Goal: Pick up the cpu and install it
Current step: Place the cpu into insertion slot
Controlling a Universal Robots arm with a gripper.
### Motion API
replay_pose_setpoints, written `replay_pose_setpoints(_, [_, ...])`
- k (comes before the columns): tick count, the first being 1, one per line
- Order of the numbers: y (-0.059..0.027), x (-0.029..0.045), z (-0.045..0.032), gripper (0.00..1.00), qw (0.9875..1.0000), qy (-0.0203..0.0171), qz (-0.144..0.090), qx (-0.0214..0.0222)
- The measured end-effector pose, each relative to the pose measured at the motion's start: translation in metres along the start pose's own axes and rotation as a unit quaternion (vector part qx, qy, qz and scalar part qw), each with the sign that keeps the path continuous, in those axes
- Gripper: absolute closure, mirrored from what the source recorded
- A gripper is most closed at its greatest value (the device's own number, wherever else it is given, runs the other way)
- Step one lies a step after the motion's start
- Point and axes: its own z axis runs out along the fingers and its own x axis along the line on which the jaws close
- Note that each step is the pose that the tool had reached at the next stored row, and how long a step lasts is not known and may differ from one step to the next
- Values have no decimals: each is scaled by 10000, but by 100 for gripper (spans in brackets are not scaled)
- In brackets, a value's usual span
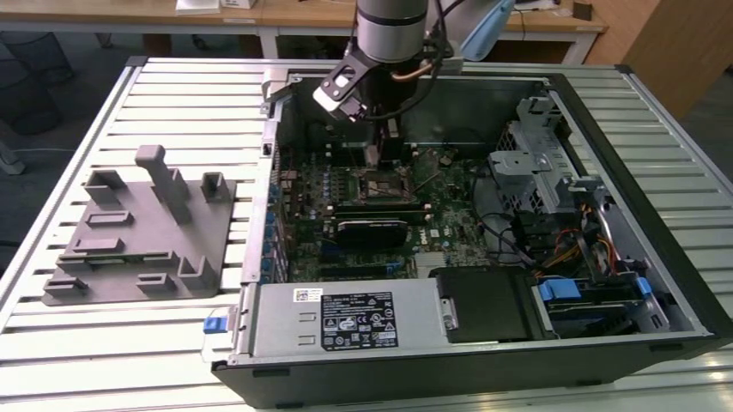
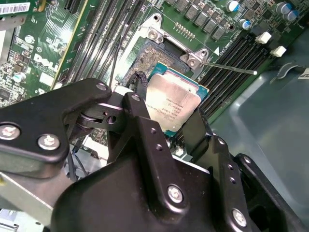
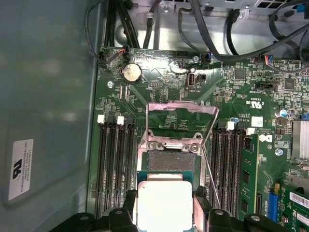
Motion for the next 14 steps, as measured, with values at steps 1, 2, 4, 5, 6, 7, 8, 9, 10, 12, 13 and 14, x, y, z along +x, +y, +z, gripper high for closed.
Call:
replay_pose_setpoints(1, [0, 0, 6, 46, 10000, 0, 0, 0])
replay_pose_setpoints(2, [0, 0, 13, 46, 10000, 0, 1, 0])
replay_pose_setpoints(4, [-1, 0, 27, 46, 10000, 0, 1, 0])
replay_pose_setpoints(5, [-1, 0, 34, 46, 10000, 0, 1, 0])
replay_pose_setpoints(6, [-1, 0, 42, 46, 10000, 0, 1, 0])
replay_pose_setpoints(7, [-1, 0, 49, 46, 10000, 0, 1, 0])
replay_pose_setpoints(8, [-2, 0, 57, 46, 10000, 0, 1, 0])
replay_pose_setpoints(9, [-2, 0, 63, 46, 10000, 0, 1, 0])
replay_pose_setpoints(10, [-2, 0, 69, 46, 10000, 0, 1, 0])
replay_pose_setpoints(12, [-2, 0, 76, 46, 10000, 0, 1, 0])
replay_pose_setpoints(13, [-2, 0, 78, 46, 10000, -1, 1, 0])
replay_pose_setpoints(14, [-3, 0, 82, 46, 10000, 0, 1, 0])
